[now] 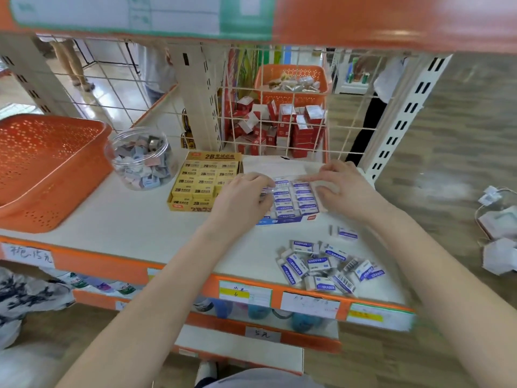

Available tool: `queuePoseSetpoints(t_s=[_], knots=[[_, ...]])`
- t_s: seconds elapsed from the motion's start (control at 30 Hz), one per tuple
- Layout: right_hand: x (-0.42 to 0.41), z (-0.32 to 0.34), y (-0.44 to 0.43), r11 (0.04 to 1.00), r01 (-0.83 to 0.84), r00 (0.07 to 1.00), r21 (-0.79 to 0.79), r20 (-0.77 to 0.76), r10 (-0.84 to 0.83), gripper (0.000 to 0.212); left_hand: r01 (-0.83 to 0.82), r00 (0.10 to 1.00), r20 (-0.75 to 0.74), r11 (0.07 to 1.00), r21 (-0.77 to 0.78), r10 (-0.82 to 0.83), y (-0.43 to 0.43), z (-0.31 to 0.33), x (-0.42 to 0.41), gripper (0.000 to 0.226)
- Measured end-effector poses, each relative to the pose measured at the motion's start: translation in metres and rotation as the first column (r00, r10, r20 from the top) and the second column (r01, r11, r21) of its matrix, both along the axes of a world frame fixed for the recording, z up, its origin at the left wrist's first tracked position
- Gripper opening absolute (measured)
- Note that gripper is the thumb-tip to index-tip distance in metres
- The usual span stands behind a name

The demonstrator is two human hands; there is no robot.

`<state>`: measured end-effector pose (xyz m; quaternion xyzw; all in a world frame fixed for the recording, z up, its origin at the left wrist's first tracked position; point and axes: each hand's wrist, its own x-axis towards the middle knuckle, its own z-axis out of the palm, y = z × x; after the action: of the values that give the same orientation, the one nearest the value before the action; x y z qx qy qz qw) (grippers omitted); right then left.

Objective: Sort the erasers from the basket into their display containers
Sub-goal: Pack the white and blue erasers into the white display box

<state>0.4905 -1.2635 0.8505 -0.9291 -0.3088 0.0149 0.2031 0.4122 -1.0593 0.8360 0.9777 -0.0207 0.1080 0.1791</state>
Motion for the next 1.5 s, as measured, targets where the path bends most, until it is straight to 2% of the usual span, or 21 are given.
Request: queuePoseSetpoints(t_s=[0.1, 0.17, 0.23, 0.33, 0.47, 0.9, 1.1, 1.27, 1.37, 1.5], knots=[[-0.006, 0.004, -0.032, 0.999, 0.024, 0.999, -0.03, -0.034, -0.025, 0.029, 0.205, 0.978, -0.014, 0.97, -0.132, -0.209, -0.029, 0.005, 0.003, 0.026], [-0.013, 0.005, -0.05, 0.998, 0.044, 0.997, -0.036, -0.059, -0.046, 0.025, 0.331, 0.931, -0.095, 0.925, -0.185, -0.352, -0.05, 0.007, 0.002, 0.027], [-0.021, 0.003, -0.062, 0.998, 0.04, 0.993, -0.04, -0.112, -0.044, 0.025, 0.395, 0.88, -0.216, 0.905, -0.161, -0.423, -0.067, 0.004, 0.0, 0.03], [-0.031, -0.007, -0.072, 0.996, -0.005, 0.981, -0.093, -0.194, -0.013, 0.03, 0.418, 0.838, -0.345, 0.904, -0.09, -0.422, -0.076, -0.004, -0.001, 0.035], [-0.036, -0.025, -0.07, 0.994, 0.046, 0.99, -0.104, -0.128, -0.059, 0.026, 0.377, 0.818, -0.416, 0.916, -0.134, -0.397, -0.067, -0.006, 0.0, 0.038], [-0.033, -0.023, -0.069, 0.997, 0.032, 0.994, -0.072, -0.098, -0.039, 0.023, 0.359, 0.797, -0.478, 0.926, -0.117, -0.369, -0.048, 0.002, -0.009, 0.044], [-0.036, -0.022, -0.066, 1.0, 0.013, 0.997, 0.013, -0.079, -0.012, 0.027, 0.325, 0.823, -0.464, 0.942, -0.088, -0.328, -0.024, -0.001, -0.017, 0.044], [-0.04, -0.021, -0.054, 0.976, -0.015, 0.999, 0.218, -0.047, 0.025, 0.021, 0.34, 0.844, -0.427, 0.94, -0.045, -0.325, -0.025, -0.002, -0.023, 0.043], [-0.038, -0.019, -0.044, 0.96, -0.006, 1.0, 0.279, -0.007, 0.008, 0.023, 0.334, 0.886, -0.316, 0.94, -0.07, -0.339, -0.023, 0.005, -0.027, 0.042], [-0.027, -0.015, -0.031, 0.955, 0.005, 0.998, 0.298, 0.06, -0.024, 0.019, 0.283, 0.954, -0.044, 0.94, -0.191, -0.297, -0.011, 0.01, -0.028, 0.035]])
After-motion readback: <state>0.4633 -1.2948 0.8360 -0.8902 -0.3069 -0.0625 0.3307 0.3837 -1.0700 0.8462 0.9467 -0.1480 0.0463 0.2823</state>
